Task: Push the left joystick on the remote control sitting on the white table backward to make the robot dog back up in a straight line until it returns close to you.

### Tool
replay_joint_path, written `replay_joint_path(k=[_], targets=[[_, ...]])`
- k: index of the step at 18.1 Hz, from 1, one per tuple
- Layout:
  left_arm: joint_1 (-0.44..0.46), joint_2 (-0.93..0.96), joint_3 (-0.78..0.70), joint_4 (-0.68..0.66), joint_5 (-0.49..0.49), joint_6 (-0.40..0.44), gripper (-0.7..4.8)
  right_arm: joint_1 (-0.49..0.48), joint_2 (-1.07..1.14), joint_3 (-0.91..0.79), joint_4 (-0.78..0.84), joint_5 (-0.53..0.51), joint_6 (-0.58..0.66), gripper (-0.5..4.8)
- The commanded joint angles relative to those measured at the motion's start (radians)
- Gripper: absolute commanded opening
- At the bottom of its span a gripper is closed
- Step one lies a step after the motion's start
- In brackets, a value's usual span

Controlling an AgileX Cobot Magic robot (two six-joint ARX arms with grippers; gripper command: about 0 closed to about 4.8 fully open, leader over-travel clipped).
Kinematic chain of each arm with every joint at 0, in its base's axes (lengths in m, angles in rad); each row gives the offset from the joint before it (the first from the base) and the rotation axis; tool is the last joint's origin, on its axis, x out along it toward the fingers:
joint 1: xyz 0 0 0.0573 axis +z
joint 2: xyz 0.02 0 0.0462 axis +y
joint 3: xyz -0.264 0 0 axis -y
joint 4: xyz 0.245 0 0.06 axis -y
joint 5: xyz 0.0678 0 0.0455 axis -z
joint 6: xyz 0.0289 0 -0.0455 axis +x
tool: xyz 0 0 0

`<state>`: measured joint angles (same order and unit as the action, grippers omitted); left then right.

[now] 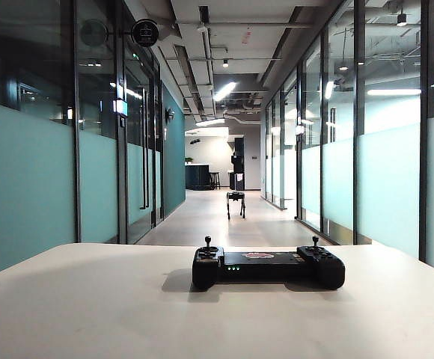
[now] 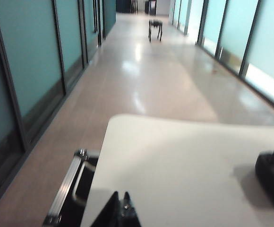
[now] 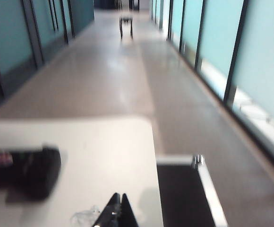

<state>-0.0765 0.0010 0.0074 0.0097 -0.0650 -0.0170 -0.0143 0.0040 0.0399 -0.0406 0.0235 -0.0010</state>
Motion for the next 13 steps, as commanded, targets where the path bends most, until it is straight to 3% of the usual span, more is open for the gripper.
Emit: replay_joint_path(k=[1,10,13], targets=[[-0.001,0.001,0.012,0.032,-0.006,-0.029,-0.05,0.001,0.000,0.029,0.023,-0.001,0.000,-0.05],[-0.002,0.042,0.048,0.050,-0.005,-0.029,-0.05,0.002,0.033,0.074,0.053,-0.058,-0.001,-0.05],[-0.003,0.135,0.052,0.144,0.002,-0.032,-0.05,0.002,0.124,0.082,0.124,-0.091,-0.001,-0.06]])
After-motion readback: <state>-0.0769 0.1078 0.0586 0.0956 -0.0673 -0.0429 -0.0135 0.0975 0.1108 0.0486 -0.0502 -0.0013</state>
